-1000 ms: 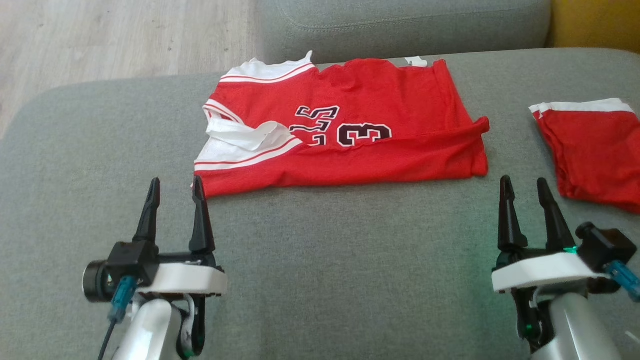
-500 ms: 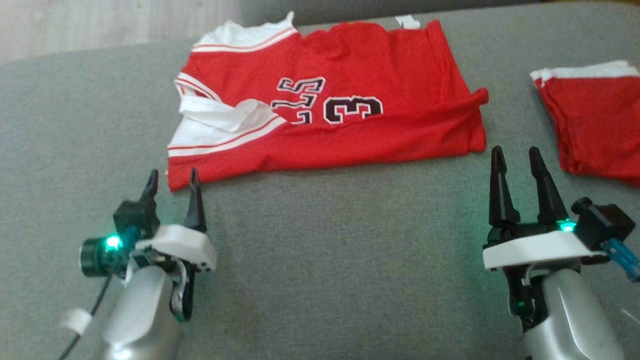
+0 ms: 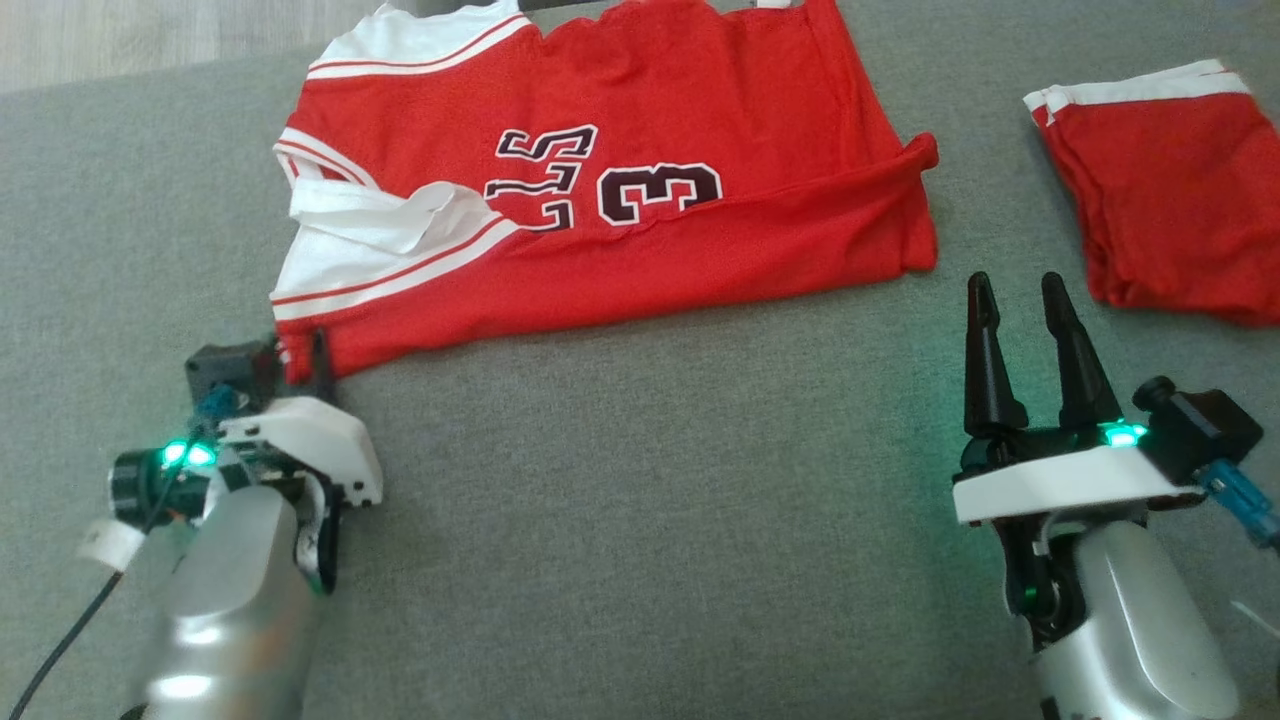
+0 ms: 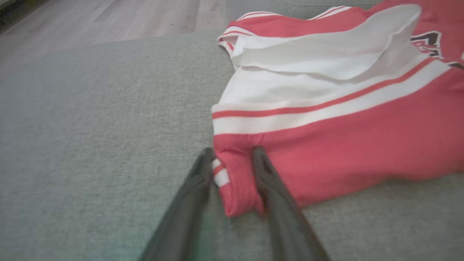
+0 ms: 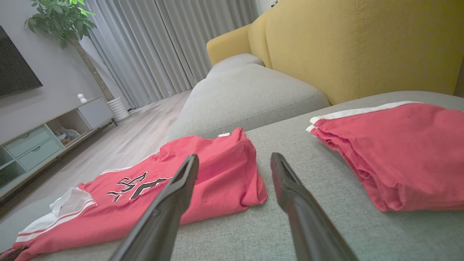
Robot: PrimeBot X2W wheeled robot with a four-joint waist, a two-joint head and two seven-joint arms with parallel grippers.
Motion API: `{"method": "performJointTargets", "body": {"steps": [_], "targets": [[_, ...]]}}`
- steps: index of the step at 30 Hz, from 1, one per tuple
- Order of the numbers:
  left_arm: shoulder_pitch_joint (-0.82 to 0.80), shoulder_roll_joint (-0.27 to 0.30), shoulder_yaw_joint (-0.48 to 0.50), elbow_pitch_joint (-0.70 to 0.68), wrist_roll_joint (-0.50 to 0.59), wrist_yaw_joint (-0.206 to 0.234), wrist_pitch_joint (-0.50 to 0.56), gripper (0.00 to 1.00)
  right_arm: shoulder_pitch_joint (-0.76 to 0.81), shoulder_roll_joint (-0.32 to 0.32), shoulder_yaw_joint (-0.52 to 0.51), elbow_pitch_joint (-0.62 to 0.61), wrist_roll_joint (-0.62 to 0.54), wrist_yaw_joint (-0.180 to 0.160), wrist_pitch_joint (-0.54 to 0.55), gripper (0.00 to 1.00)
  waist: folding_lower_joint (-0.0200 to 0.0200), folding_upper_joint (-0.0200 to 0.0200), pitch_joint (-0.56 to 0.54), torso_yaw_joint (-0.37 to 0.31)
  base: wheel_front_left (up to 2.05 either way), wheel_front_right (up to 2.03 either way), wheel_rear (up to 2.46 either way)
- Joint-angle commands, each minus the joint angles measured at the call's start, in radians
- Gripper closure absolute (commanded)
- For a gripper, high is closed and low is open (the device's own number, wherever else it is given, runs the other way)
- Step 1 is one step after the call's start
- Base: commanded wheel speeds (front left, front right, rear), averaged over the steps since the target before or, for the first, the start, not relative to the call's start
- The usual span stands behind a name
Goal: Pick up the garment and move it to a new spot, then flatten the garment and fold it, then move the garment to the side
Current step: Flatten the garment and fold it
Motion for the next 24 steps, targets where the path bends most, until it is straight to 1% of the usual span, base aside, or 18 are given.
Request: {"method": "performJointTargets", "body": {"steps": [1,5,7,8,11,17,20,24], "targets": [[0.005,0.022,0.011,0.016,0.001,-0.008,0.01,1.0,-0.025,-0.003,0.018,-0.031,0.008,-0.001,-0.011,0.0,0.0,-0.0001,-0.005,0.003,0.0,0.0,0.0],[-0.002,0.011,0.006,0.014,-0.004,-0.02,-0.034,1.0,-0.029,-0.003,0.004,0.006,-0.01,-0.001,-0.011,0.0,0.0,-0.0001,-0.013,0.014,0.0,0.0,0.0],[-0.011,0.005,0.004,-0.001,-0.005,-0.029,-0.078,1.0,-0.044,-0.003,-0.002,0.055,-0.035,-0.001,-0.011,0.0,0.0,-0.0001,-0.018,0.024,0.0,0.0,0.0],[-0.023,-0.002,0.001,-0.024,-0.008,-0.042,-0.123,1.0,-0.074,-0.003,-0.018,0.111,-0.047,-0.001,0.005,0.0,0.0,-0.0001,-0.022,0.036,0.0,0.0,0.0],[-0.042,-0.006,-0.004,-0.08,-0.003,-0.058,-0.169,1.0,-0.143,-0.003,-0.039,0.193,-0.043,-0.001,0.05,0.0,0.0,-0.0001,-0.021,0.053,0.0,0.0,0.0],[-0.048,-0.012,-0.012,-0.232,0.023,-0.072,-0.192,1.0,-0.303,-0.003,-0.081,0.396,-0.051,-0.001,0.132,0.0,0.0,-0.0001,-0.001,0.086,0.0,0.0,0.0],[-0.033,-0.013,-0.009,-0.322,0.041,-0.08,-0.193,1.0,-0.381,-0.003,-0.115,0.517,-0.097,-0.001,0.161,0.0,0.0,-0.0001,0.013,0.101,0.0,0.0,0.0],[-0.007,-0.021,-0.013,-0.373,0.059,-0.087,-0.193,1.0,-0.463,-0.003,-0.159,0.658,-0.194,-0.001,0.179,0.0,0.0,-0.0001,0.026,0.119,0.0,0.0,0.0]]}}
